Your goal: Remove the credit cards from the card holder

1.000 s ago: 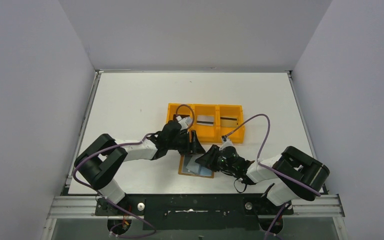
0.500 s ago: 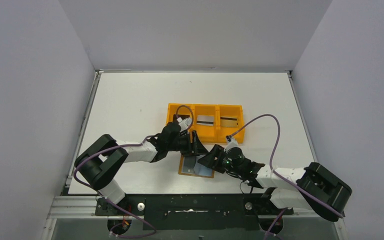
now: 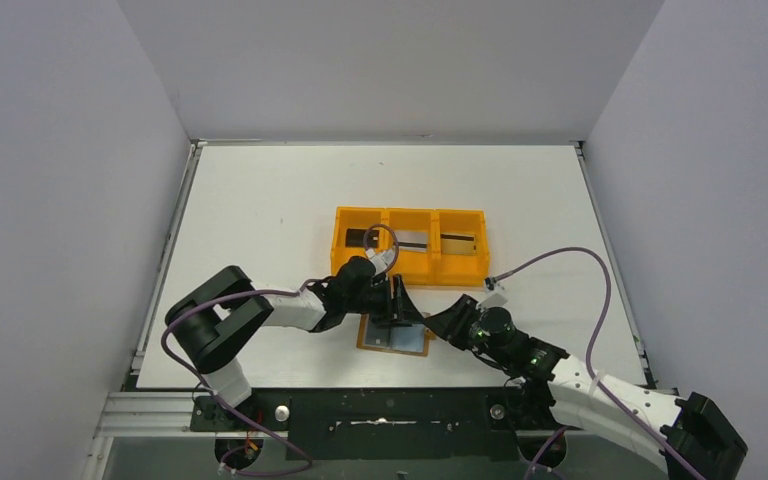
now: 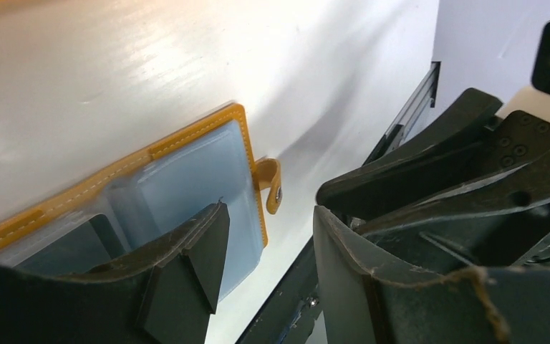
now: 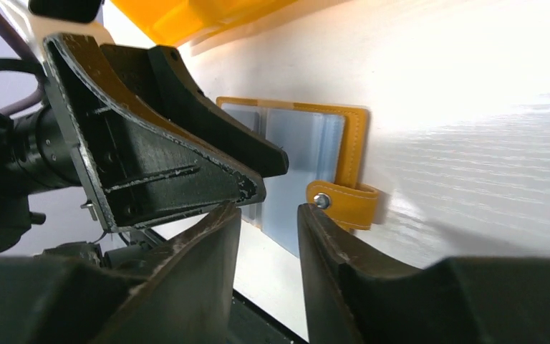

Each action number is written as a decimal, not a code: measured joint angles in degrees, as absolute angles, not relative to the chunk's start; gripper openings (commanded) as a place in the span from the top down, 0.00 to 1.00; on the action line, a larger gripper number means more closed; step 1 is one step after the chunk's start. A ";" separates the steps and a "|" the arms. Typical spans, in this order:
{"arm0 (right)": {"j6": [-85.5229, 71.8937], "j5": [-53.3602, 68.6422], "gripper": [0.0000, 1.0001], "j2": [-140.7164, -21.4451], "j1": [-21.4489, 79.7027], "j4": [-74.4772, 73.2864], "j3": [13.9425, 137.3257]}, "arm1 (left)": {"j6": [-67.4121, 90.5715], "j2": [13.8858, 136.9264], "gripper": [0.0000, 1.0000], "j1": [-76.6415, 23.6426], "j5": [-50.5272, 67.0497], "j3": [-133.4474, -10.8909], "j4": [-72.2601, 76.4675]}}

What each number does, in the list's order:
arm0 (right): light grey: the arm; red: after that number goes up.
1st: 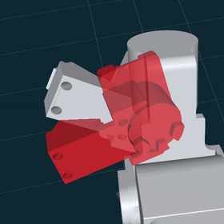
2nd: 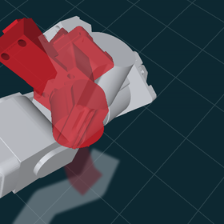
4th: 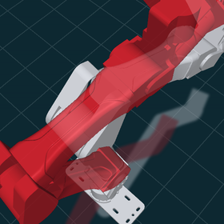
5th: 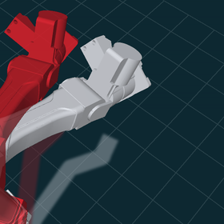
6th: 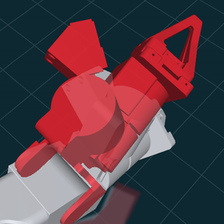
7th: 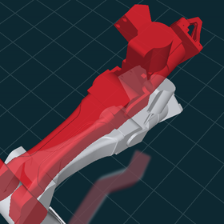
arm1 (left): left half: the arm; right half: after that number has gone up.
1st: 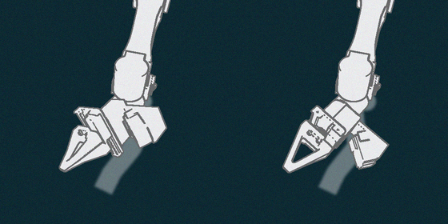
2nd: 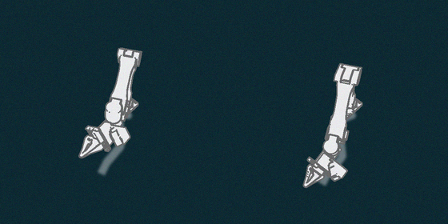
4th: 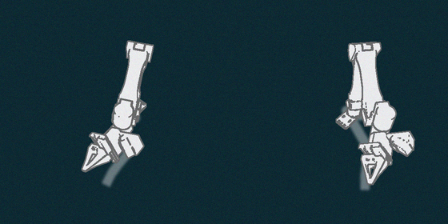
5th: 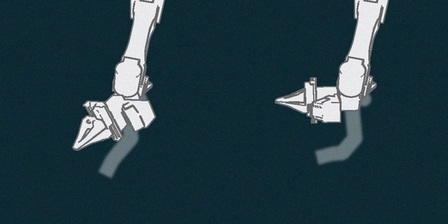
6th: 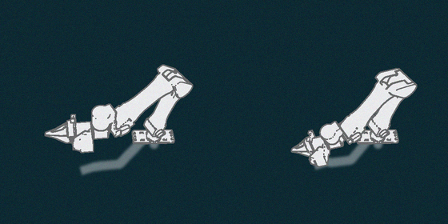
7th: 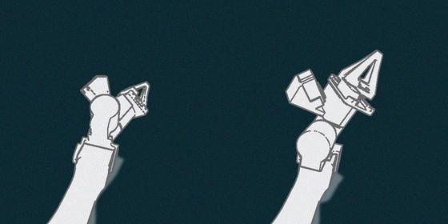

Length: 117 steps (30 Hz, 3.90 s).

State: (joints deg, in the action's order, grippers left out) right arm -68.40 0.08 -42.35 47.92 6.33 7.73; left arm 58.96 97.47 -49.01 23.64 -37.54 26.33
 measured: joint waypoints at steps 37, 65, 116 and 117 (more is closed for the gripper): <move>-65.21 -4.34 0.44 -70.35 54.83 -4.99 33.56 | 62.28 42.15 0.35 -43.05 -7.64 -18.59 -9.98; -61.52 -19.25 0.79 -102.96 65.32 -33.17 64.88 | 65.69 29.56 0.34 -42.28 -18.24 -18.70 -27.38; -62.24 0.03 0.99 -79.09 54.68 12.82 26.44 | 60.99 61.95 0.35 -42.35 9.28 -18.68 8.27; -62.37 0.10 0.99 -78.78 54.46 13.28 25.98 | 60.99 62.50 0.35 -42.39 9.72 -18.68 8.95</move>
State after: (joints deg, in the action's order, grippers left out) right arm -62.37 0.10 -78.78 54.46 13.28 25.98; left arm 60.99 62.50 -42.39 9.72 -18.68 8.95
